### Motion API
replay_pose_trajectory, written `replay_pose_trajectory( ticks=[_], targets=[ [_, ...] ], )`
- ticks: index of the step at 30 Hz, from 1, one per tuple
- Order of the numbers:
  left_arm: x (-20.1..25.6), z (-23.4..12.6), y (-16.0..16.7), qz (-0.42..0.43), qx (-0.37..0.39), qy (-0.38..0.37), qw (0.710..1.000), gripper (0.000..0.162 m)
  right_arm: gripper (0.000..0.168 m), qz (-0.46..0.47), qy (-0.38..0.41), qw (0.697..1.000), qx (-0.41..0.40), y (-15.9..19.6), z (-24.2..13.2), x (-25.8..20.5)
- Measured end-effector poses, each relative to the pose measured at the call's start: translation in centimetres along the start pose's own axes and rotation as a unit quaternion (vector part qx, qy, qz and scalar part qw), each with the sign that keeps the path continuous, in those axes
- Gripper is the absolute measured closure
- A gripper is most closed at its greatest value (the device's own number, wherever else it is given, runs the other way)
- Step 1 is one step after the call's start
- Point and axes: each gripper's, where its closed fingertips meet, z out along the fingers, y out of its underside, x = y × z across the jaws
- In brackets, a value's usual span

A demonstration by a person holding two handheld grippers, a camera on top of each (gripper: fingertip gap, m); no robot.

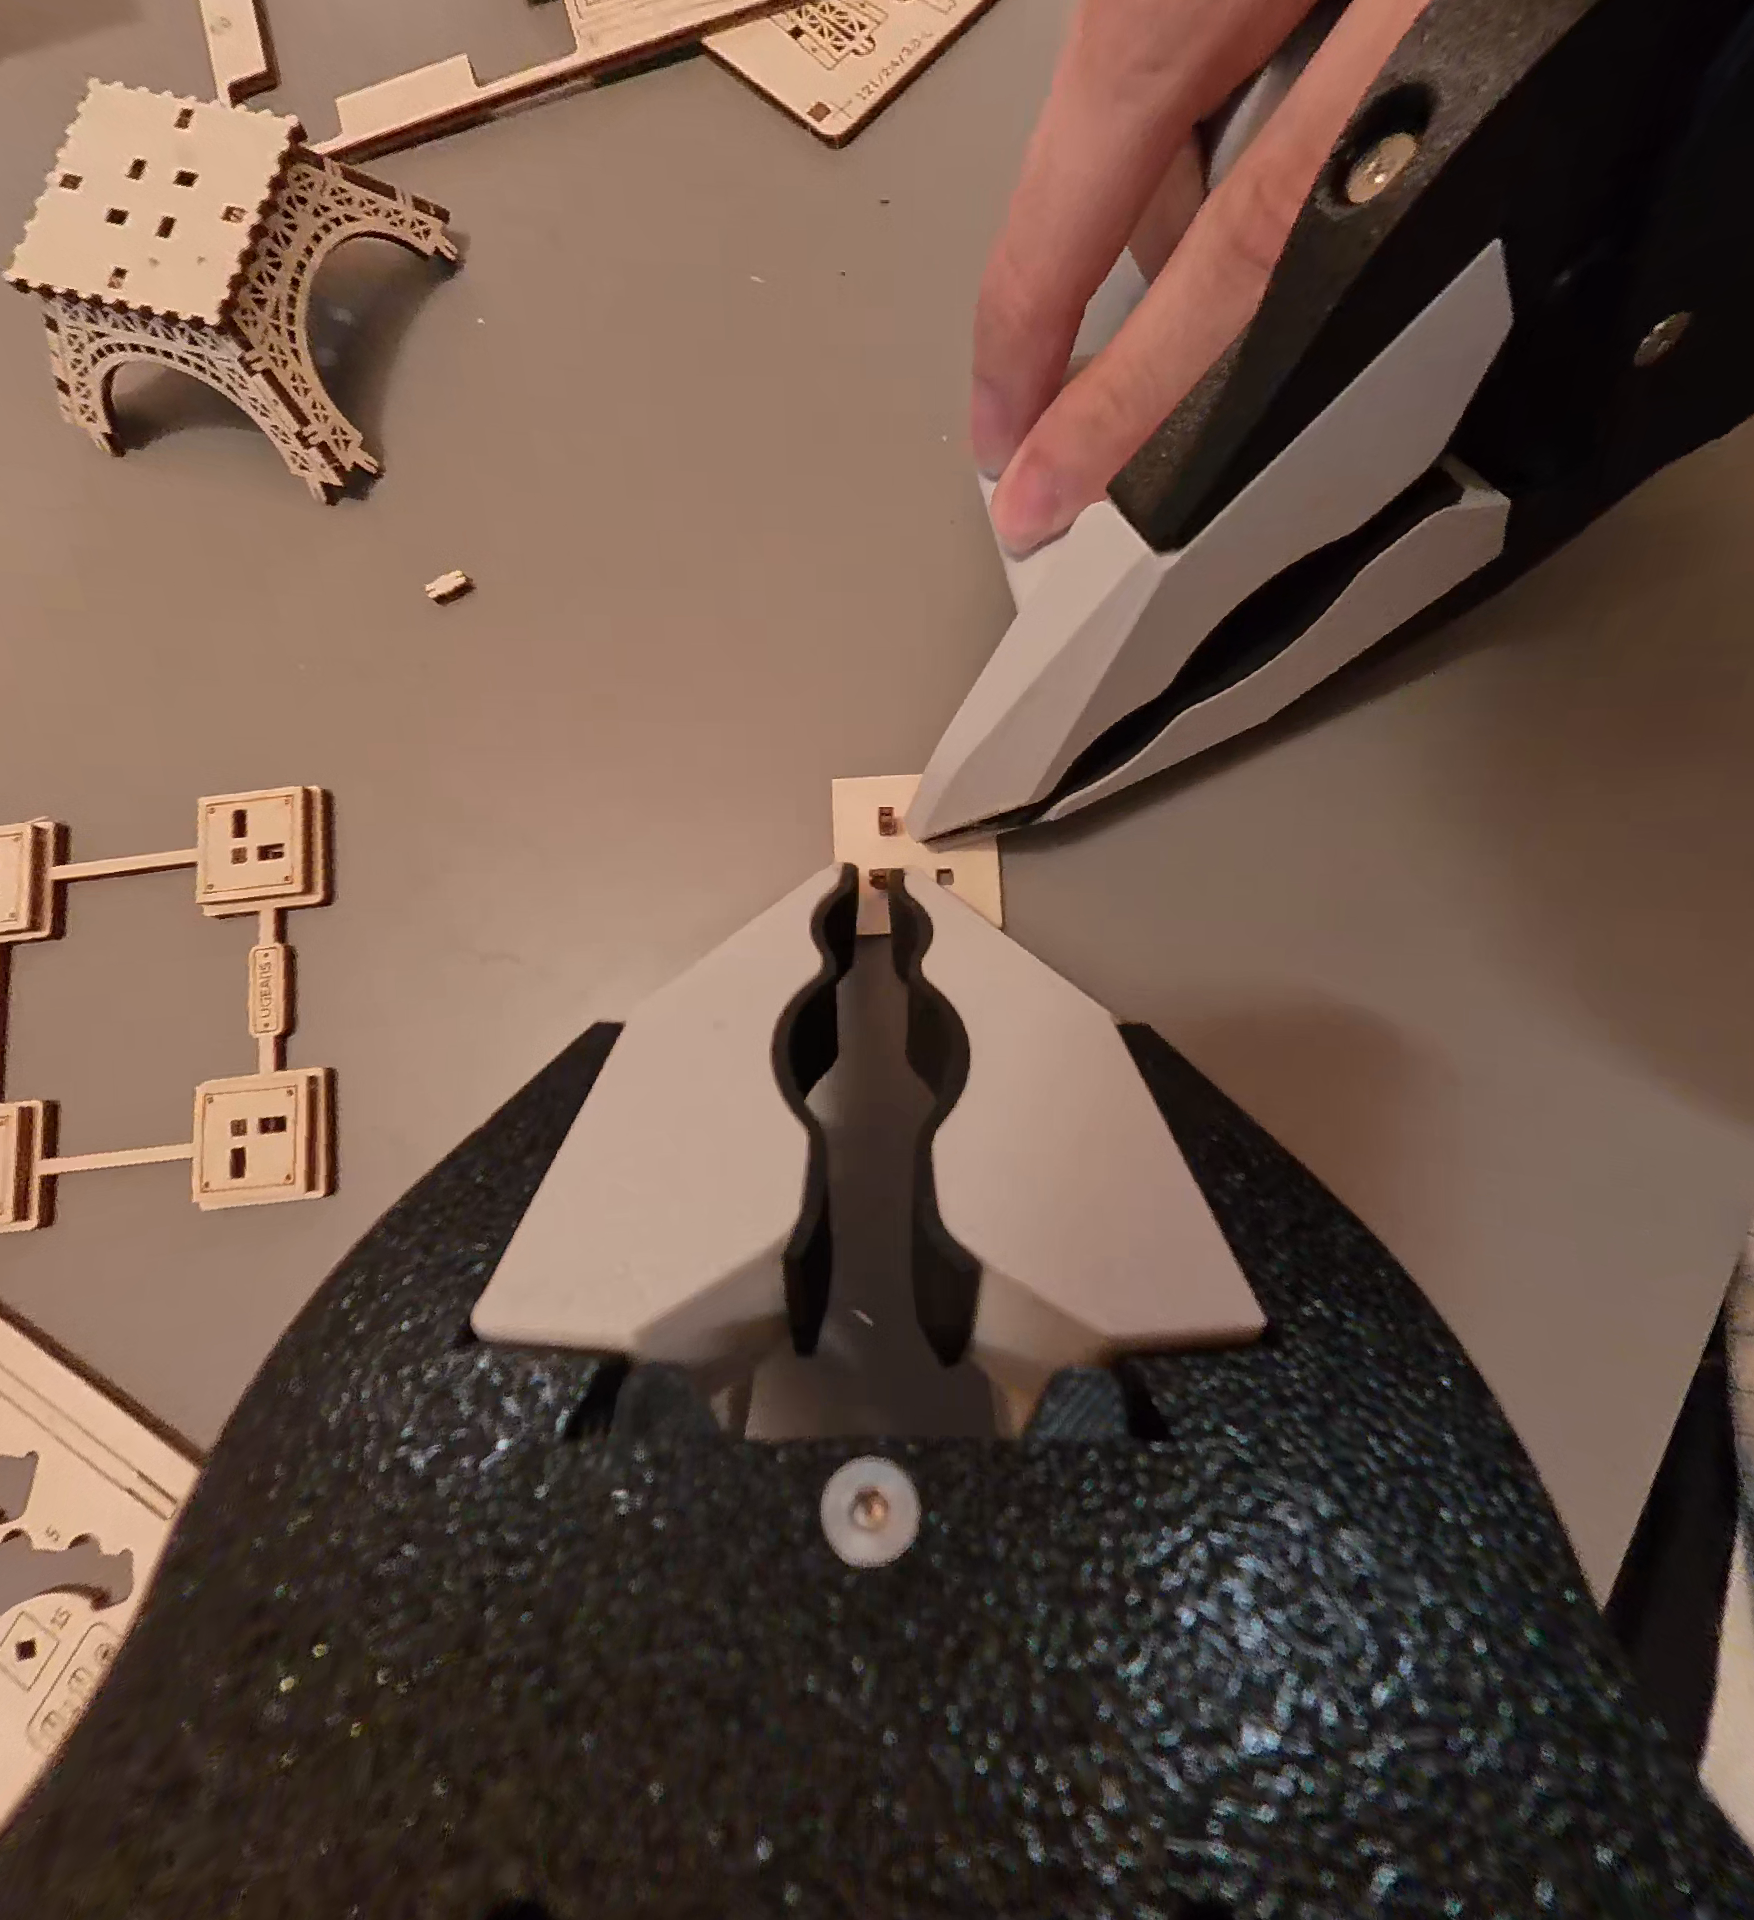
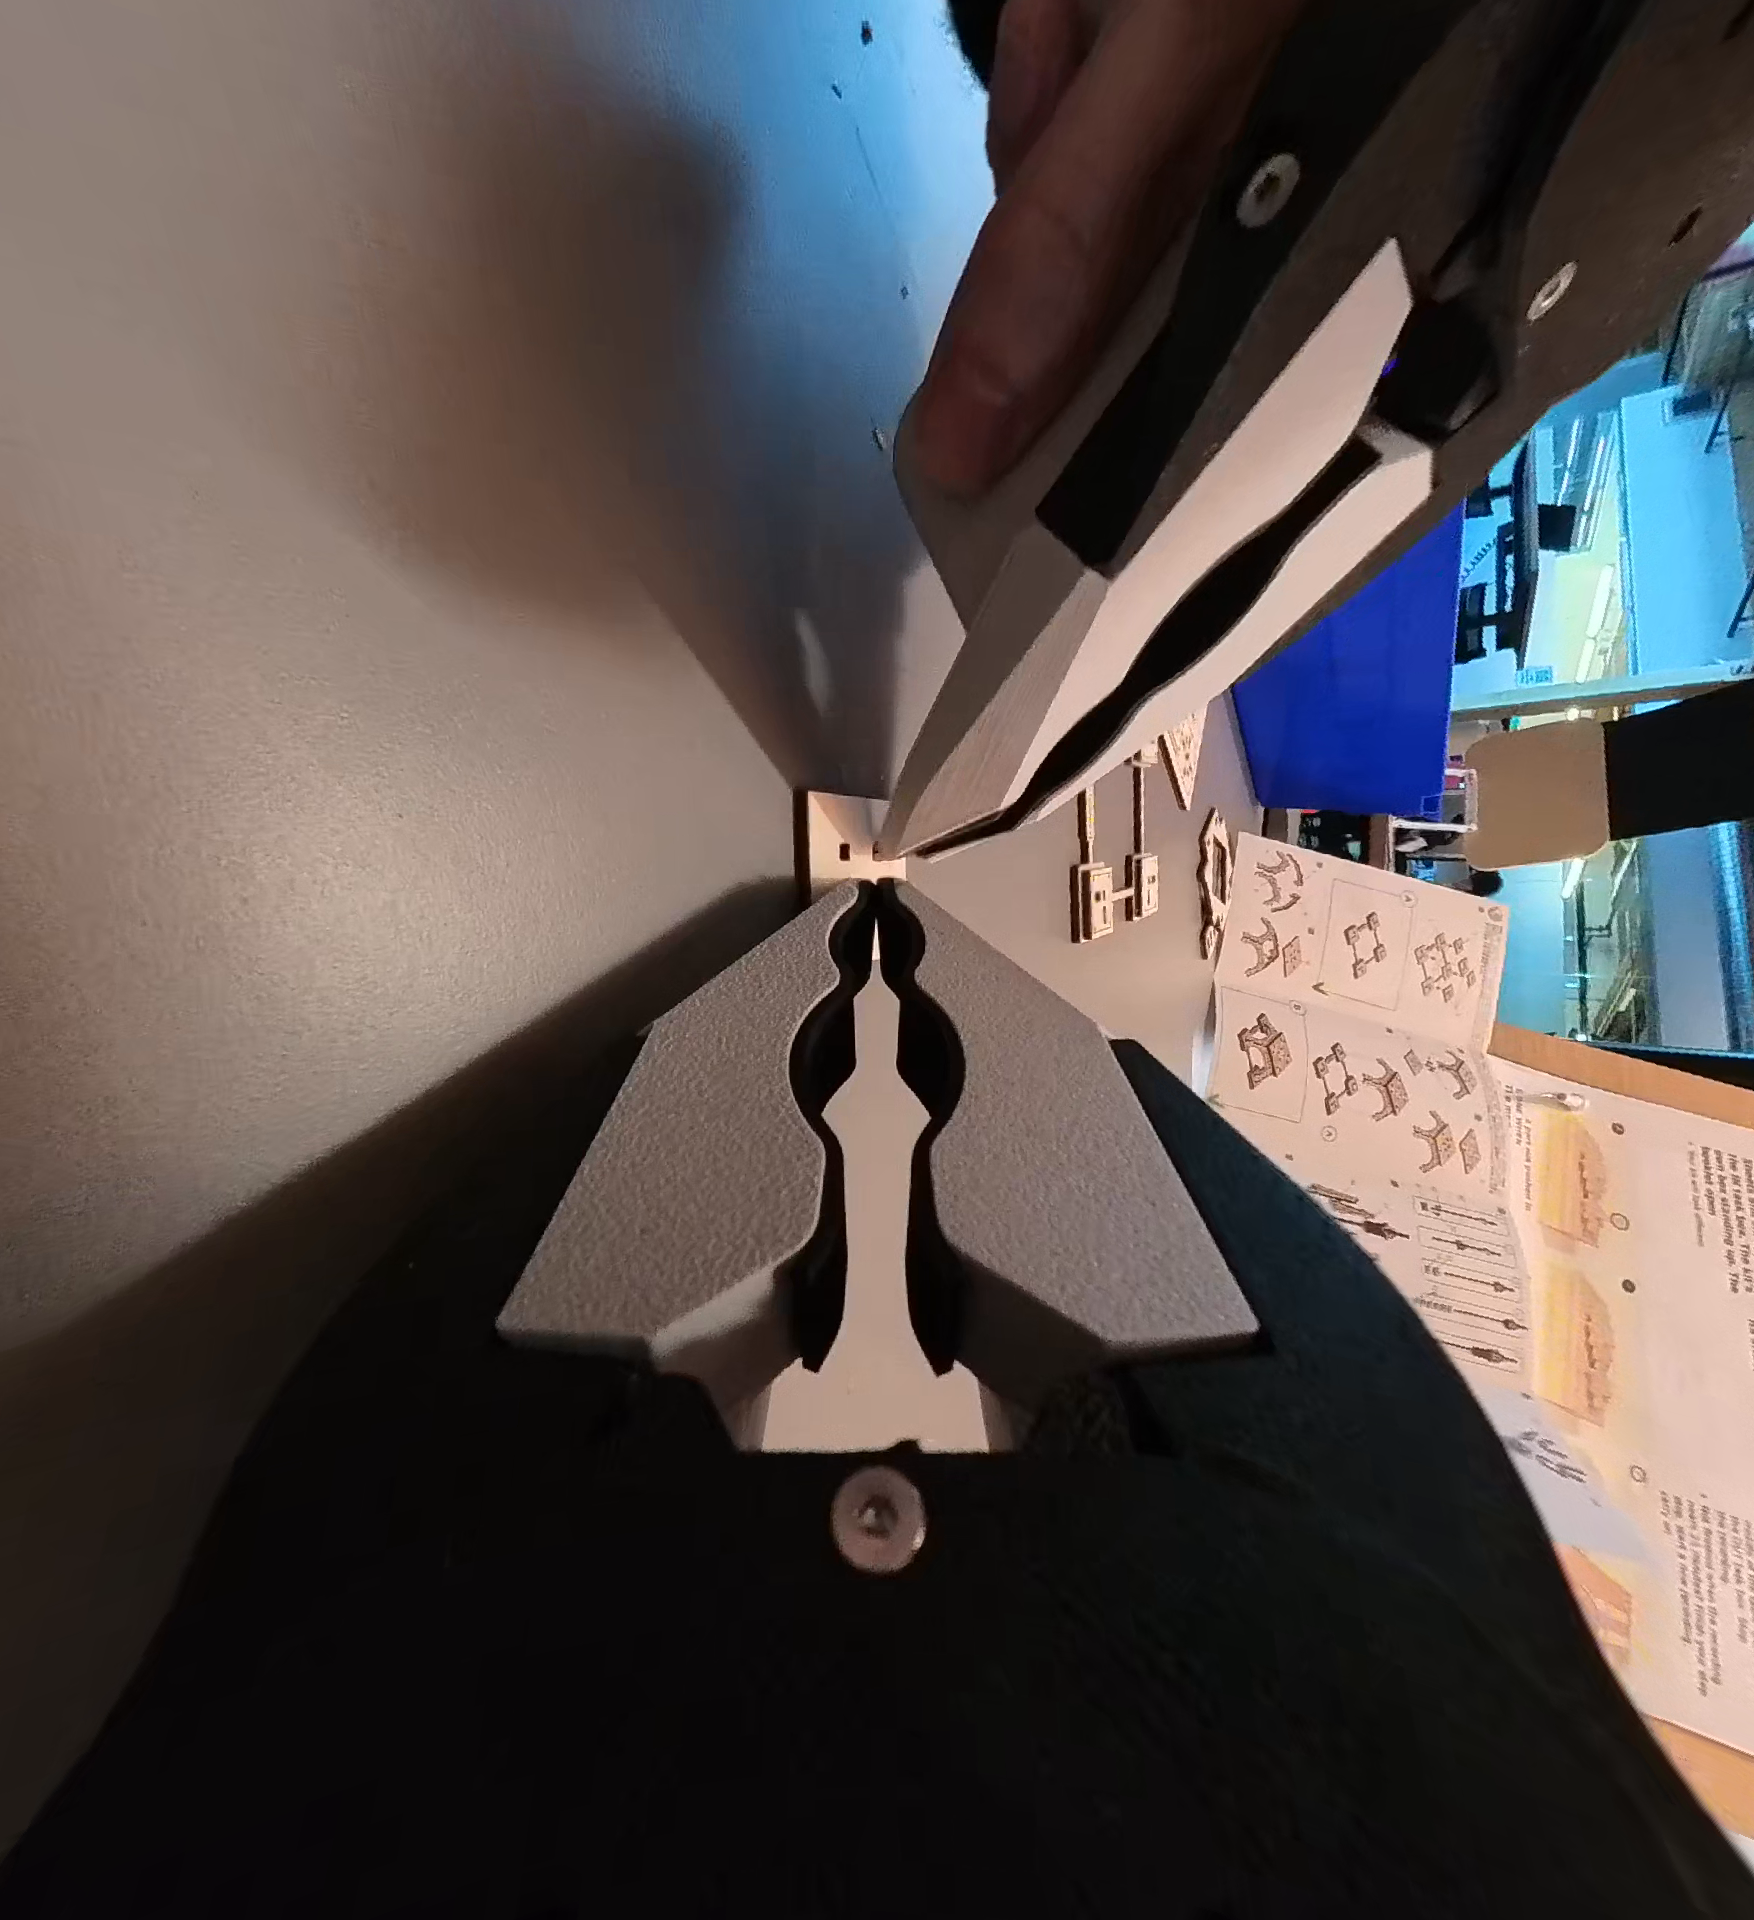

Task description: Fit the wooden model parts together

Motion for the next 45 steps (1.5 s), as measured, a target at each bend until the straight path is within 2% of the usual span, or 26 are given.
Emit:
replay_pose_trajectory(
  ticks=[18, 23, 45],
  targets=[
    [0.06, 0.15, 0.07, -0.001, 0.004, 0.009, 1.0, 0.162, 0.168, 0.013, -0.003, 1.0, 0.005, 0.08, -0.27, -0.02],
    [0.08, 0.14, 0.11, 0.021, -0.015, -0.008, 1.0, 0.162, 0.168, 0.014, -0.004, 1.0, 0.005, 0.08, -0.32, -0.03],
    [0.06, 0.17, 0.23, 0.011, -0.071, 0.0, 0.997, 0.161, 0.168, 0.016, -0.005, 1.0, 0.005, 0.08, -0.34, -0.05]
  ],
)
